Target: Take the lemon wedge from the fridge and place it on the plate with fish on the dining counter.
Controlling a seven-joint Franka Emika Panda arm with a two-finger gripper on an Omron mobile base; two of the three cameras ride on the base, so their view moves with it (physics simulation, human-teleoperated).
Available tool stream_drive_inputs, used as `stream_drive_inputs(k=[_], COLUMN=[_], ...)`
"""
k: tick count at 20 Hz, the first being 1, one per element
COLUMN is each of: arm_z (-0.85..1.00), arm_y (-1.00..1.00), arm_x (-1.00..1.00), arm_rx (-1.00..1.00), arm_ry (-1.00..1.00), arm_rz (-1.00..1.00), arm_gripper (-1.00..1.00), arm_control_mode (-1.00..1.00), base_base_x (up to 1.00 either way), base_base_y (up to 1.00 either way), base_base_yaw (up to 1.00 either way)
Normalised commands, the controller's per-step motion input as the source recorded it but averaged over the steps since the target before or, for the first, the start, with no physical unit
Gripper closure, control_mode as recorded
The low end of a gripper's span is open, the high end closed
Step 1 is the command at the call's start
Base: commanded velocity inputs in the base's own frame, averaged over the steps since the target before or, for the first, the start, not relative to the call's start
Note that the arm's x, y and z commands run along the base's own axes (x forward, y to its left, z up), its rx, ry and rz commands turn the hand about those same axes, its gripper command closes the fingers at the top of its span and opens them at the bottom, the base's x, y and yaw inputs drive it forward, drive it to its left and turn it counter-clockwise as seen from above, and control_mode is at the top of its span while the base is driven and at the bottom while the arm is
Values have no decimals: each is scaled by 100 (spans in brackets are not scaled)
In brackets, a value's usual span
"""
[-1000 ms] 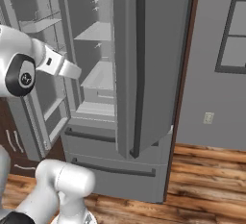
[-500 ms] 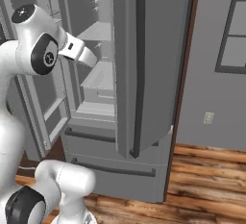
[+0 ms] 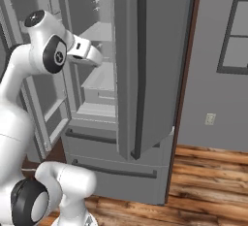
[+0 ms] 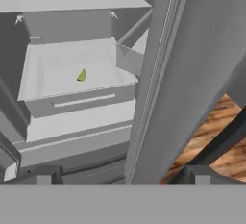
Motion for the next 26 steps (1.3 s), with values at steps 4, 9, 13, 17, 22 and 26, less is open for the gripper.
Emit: stream_drive_inputs(k=[4,9,13,17,22,26], arm_z=[-26,-1,-2,-14,-16,-20], arm_y=[0,2,0,0,0,-5], arm_x=[30,54,59,52,44,46], arm_rx=[-14,-8,-9,-16,-15,-11], arm_ry=[0,0,0,0,0,0], arm_rz=[1,-1,-6,-11,-12,-12], arm_gripper=[-100,-100,-100,-100,-100,-100], arm_control_mode=[-100,-100,-100,-100,-100,-100], base_base_x=[0,0,0,0,0,0], base_base_y=[0,0,0,0,0,0], base_base_yaw=[0,0,0,0,0,0])
